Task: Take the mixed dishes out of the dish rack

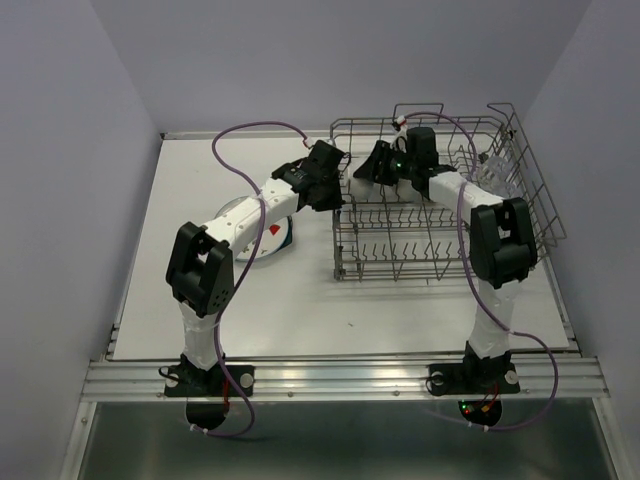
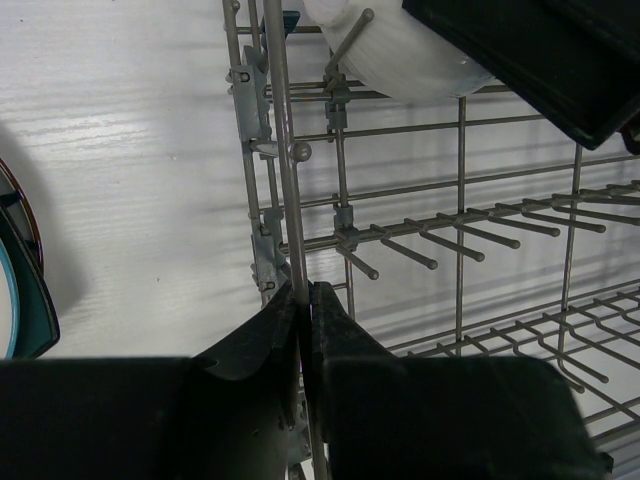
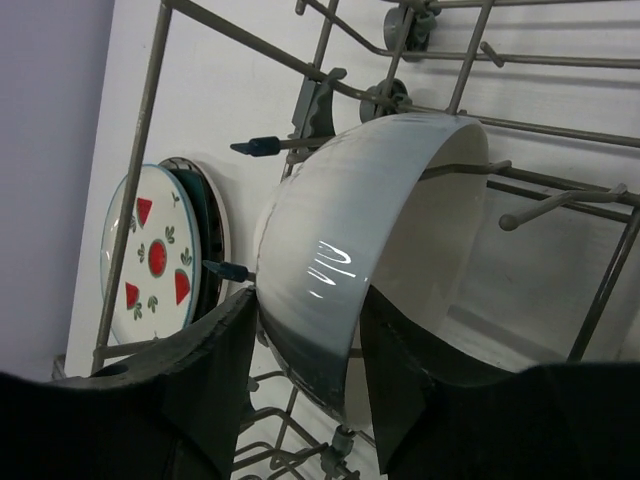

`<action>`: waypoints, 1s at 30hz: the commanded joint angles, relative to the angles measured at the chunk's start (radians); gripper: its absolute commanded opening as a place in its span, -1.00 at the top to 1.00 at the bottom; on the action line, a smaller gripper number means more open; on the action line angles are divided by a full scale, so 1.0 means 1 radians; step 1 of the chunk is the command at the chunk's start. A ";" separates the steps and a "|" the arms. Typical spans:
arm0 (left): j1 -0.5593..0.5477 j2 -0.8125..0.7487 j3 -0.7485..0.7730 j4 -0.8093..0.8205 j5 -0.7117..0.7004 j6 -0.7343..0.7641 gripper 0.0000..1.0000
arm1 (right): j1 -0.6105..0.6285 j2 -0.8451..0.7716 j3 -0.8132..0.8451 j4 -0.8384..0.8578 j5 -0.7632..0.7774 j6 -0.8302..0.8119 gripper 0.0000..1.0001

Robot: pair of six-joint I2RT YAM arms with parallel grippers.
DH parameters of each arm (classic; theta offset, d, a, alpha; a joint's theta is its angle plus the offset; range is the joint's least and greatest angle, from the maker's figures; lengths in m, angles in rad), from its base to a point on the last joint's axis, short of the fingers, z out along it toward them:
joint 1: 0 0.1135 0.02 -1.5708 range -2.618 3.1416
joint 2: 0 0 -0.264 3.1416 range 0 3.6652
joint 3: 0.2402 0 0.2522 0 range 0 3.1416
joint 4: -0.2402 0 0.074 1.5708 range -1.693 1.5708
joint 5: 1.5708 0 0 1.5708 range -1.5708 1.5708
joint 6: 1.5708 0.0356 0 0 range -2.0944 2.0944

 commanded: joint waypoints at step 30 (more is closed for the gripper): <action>-0.001 0.001 0.028 -0.014 -0.038 -0.008 0.92 | -0.083 -0.053 0.069 0.515 -0.485 0.318 0.99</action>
